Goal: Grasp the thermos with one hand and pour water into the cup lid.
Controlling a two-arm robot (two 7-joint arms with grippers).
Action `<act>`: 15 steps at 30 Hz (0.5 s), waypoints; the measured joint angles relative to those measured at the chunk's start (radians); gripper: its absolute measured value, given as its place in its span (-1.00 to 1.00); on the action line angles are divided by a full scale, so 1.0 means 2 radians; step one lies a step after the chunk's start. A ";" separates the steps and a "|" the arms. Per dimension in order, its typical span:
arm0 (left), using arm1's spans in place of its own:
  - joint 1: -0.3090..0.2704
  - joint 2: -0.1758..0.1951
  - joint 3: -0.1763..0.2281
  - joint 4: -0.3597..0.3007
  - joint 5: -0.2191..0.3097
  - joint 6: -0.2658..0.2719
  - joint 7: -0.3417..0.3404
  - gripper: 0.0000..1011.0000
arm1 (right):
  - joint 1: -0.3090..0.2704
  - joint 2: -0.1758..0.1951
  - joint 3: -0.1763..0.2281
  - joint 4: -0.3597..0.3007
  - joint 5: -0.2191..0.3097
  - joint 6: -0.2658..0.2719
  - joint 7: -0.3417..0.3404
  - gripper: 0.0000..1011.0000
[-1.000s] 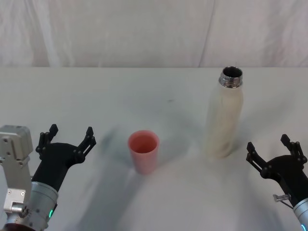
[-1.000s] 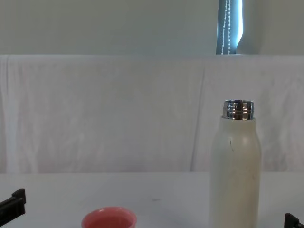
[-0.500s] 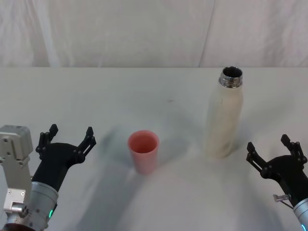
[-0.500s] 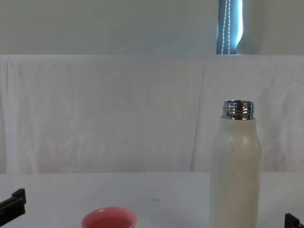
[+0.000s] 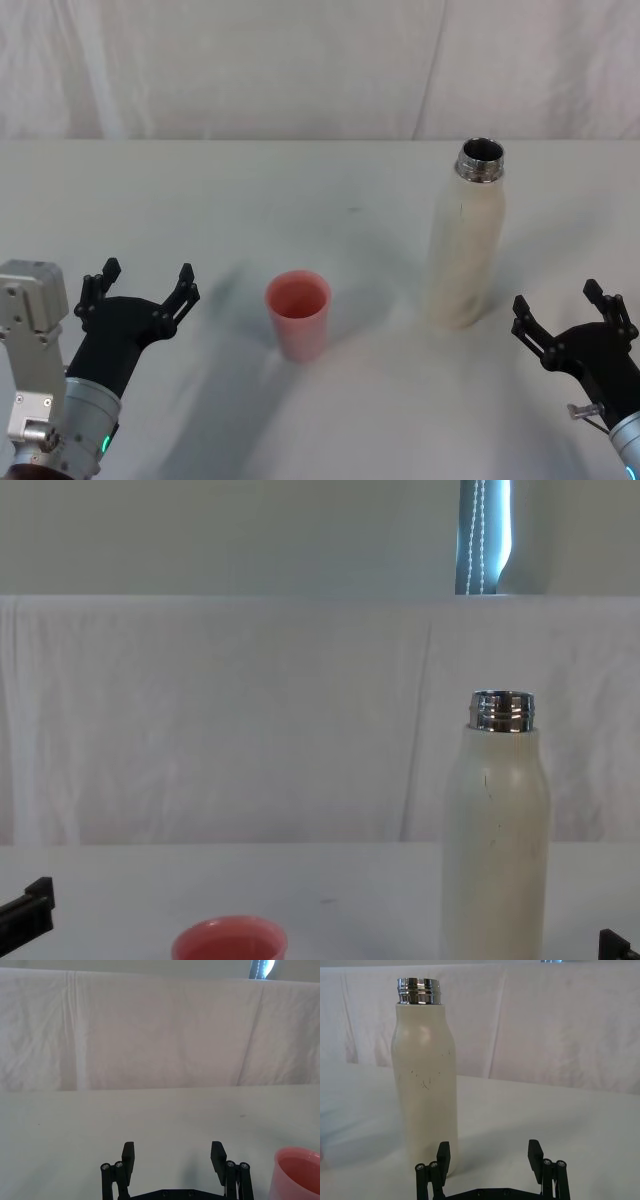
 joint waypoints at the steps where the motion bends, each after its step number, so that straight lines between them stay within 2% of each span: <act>1: 0.000 0.000 0.000 0.000 0.000 0.000 0.000 0.98 | 0.000 0.000 0.000 0.000 0.000 0.000 0.000 0.98; 15: 0.000 0.000 0.000 0.000 0.000 0.000 0.000 0.98 | 0.000 0.000 0.000 0.000 0.000 0.000 0.000 0.98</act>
